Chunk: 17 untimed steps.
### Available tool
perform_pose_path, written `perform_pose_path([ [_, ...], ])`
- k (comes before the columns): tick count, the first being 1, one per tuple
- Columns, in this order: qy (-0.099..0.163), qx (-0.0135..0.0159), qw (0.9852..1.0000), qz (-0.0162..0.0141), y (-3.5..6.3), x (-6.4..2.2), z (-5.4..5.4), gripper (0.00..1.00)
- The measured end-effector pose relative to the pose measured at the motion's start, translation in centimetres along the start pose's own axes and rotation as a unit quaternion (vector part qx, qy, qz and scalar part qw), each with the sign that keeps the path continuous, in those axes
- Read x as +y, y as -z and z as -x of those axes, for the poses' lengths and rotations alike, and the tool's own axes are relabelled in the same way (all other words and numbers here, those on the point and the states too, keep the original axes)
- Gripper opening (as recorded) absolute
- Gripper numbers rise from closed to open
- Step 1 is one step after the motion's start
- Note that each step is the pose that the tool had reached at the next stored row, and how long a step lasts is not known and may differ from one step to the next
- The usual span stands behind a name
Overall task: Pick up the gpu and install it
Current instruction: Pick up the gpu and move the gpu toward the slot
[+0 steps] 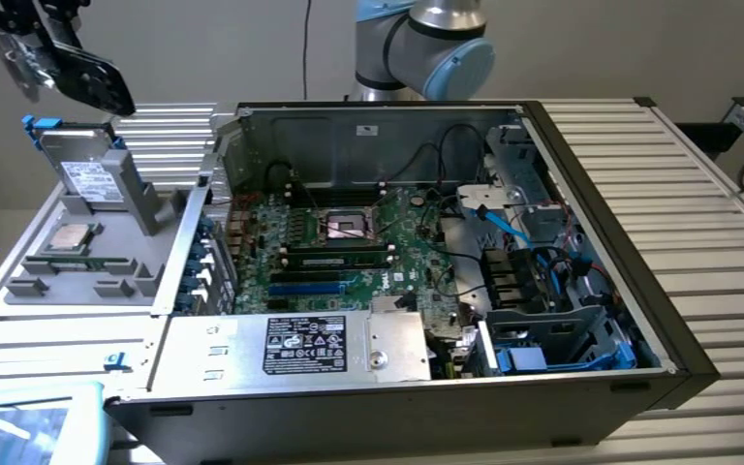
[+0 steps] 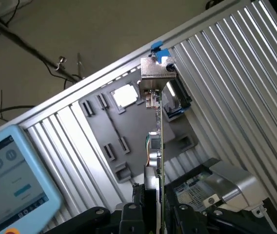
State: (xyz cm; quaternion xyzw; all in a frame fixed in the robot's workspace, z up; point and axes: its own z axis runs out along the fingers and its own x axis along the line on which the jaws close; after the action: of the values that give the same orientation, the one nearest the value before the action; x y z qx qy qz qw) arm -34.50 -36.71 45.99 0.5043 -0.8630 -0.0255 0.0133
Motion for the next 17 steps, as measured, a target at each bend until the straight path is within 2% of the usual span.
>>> perform_pose_path([
  [4, 0.036, 0.0021, 0.9993, 0.0001, 0.00, 0.00, 0.00, 0.27],
  [9, 0.081, 0.0047, 0.9967, 0.0002, 0.00, 0.00, 0.00, 0.27],
  [13, 0.118, 0.0068, 0.9930, 0.0003, 0.00, 0.00, 0.00, 0.27],
  [17, 0.154, 0.0088, 0.9881, 0.0004, 0.00, 0.00, 0.00, 0.27],
])
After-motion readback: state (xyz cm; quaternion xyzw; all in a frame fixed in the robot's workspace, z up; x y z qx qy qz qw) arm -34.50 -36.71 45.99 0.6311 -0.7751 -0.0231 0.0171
